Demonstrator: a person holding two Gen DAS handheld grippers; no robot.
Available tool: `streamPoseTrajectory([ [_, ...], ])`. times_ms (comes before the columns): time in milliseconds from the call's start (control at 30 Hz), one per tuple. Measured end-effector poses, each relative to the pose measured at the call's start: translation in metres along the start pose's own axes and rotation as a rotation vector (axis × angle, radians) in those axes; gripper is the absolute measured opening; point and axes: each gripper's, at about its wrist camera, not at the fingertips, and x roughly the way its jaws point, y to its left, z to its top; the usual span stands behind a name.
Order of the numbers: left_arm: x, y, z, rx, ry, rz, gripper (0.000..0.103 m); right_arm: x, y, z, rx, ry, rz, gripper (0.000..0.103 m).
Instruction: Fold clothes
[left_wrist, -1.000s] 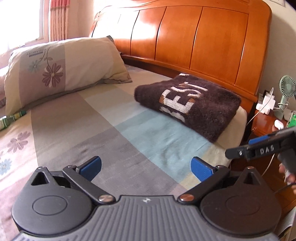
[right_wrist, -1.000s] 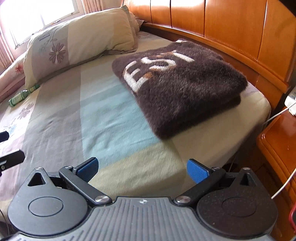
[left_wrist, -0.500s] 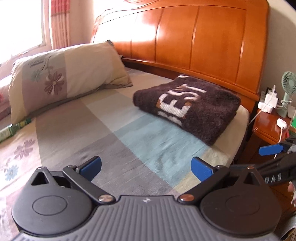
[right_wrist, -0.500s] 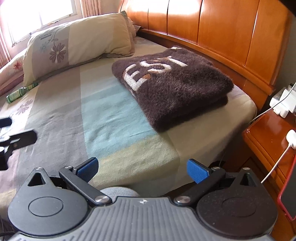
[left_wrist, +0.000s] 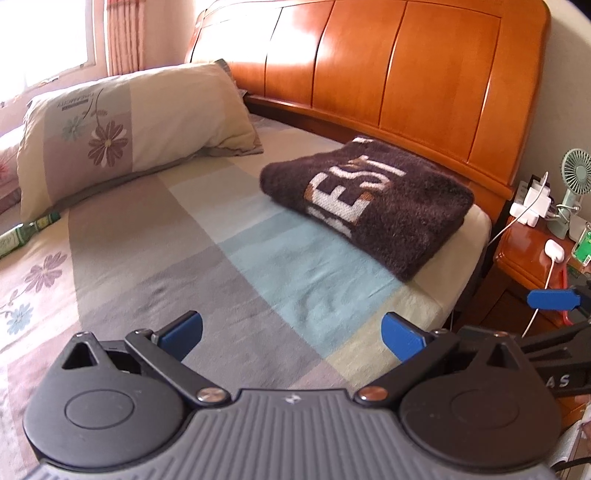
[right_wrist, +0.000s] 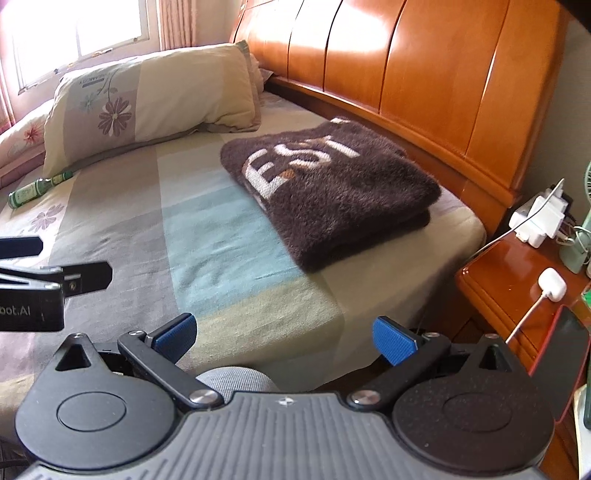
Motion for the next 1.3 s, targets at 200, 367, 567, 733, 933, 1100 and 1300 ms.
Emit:
streamPoseTrajectory([
  [200, -0.012, 0.006, -0.004, -0.017, -0.008, -0.012, 0.102, -0.013, 0.008, -0.002, -0.014, -0.023, 0.0, 0.103],
  [367, -0.021, 0.005, -0.006, -0.012, -0.018, -0.018, 0.102, -0.024, 0.015, -0.003, -0.026, -0.042, -0.002, 0.103],
  [567, -0.027, 0.005, -0.008, -0.015, -0.024, -0.02, 0.102, -0.03, 0.017, -0.003, -0.026, -0.051, -0.006, 0.103],
  [733, -0.028, 0.006, -0.008, -0.018, -0.024, -0.018, 0.102, -0.031, 0.017, -0.004, -0.021, -0.054, 0.0, 0.103],
  [933, -0.028, 0.006, -0.009, -0.024, -0.025, -0.009, 0.102, -0.032, 0.018, -0.004, -0.015, -0.056, 0.008, 0.103],
  [1100, -0.028, 0.007, -0.01, -0.027, -0.022, -0.008, 0.102, -0.031, 0.018, -0.004, -0.013, -0.055, 0.011, 0.103],
  [1300, -0.027, 0.007, -0.01, -0.027, -0.021, -0.004, 0.102, -0.03, 0.018, -0.003, -0.015, -0.054, 0.013, 0.103],
])
